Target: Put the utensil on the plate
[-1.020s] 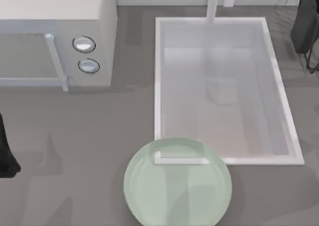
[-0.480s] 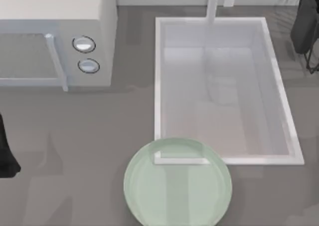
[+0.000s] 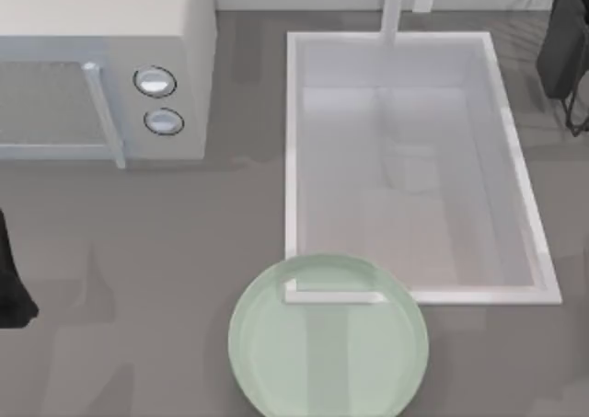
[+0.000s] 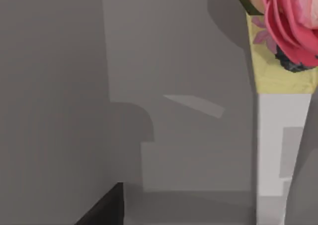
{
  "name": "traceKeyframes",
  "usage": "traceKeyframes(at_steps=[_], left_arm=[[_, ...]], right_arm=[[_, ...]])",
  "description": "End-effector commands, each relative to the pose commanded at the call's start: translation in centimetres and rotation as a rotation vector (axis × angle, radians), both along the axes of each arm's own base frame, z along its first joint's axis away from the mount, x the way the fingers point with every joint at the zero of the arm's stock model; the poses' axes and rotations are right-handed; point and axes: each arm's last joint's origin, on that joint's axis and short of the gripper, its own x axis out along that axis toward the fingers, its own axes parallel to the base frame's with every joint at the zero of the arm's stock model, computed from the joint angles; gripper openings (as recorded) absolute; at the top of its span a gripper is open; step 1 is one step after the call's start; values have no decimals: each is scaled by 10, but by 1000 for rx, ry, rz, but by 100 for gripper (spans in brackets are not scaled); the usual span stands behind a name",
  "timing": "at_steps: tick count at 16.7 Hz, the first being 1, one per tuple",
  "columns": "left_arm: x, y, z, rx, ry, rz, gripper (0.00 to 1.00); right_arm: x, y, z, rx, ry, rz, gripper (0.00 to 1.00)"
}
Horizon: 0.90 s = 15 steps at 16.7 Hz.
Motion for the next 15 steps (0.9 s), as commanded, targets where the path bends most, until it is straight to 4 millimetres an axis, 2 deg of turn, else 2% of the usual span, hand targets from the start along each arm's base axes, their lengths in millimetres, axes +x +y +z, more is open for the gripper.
traceKeyframes(at_steps=[10, 15], left_arm=[[0, 0, 0, 0, 0, 0, 100], [0, 0, 0, 0, 0, 0, 100]], right_arm=[[0, 0, 0, 0, 0, 0, 2], [0, 0, 0, 0, 0, 0, 0]])
